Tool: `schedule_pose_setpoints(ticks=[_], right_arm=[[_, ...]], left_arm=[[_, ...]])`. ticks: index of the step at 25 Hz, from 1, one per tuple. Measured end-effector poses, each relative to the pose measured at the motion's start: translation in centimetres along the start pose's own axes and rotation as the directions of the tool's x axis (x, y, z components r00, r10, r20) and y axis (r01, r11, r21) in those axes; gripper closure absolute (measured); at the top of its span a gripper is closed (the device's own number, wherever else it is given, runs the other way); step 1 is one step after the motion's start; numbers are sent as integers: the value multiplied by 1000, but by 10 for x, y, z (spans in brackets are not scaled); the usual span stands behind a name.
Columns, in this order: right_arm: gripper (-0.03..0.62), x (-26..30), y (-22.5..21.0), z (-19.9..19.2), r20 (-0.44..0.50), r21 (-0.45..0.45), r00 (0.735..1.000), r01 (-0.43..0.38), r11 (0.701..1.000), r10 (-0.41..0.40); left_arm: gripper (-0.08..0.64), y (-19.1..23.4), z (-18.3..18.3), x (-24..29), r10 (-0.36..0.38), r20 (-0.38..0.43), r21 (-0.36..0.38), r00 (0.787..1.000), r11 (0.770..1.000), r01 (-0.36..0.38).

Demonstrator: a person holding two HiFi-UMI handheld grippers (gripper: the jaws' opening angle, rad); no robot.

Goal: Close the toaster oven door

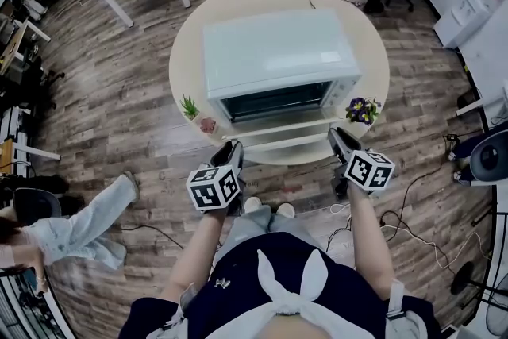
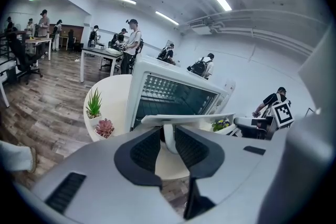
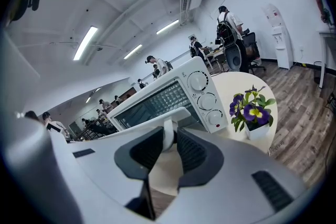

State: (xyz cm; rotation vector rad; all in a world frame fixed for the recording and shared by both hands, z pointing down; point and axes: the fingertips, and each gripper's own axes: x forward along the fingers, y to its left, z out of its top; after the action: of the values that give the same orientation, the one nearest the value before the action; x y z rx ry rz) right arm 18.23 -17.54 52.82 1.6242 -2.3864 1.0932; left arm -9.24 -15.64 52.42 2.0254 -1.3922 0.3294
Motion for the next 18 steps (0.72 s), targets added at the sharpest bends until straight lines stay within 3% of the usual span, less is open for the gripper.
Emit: schedule_pose_setpoints(ticks=[18], right_arm=[[502, 4, 2, 10, 26, 10, 1000, 6, 1000, -6]], left_arm=[[465, 0, 11, 3, -5, 35, 3, 999, 1000, 5]])
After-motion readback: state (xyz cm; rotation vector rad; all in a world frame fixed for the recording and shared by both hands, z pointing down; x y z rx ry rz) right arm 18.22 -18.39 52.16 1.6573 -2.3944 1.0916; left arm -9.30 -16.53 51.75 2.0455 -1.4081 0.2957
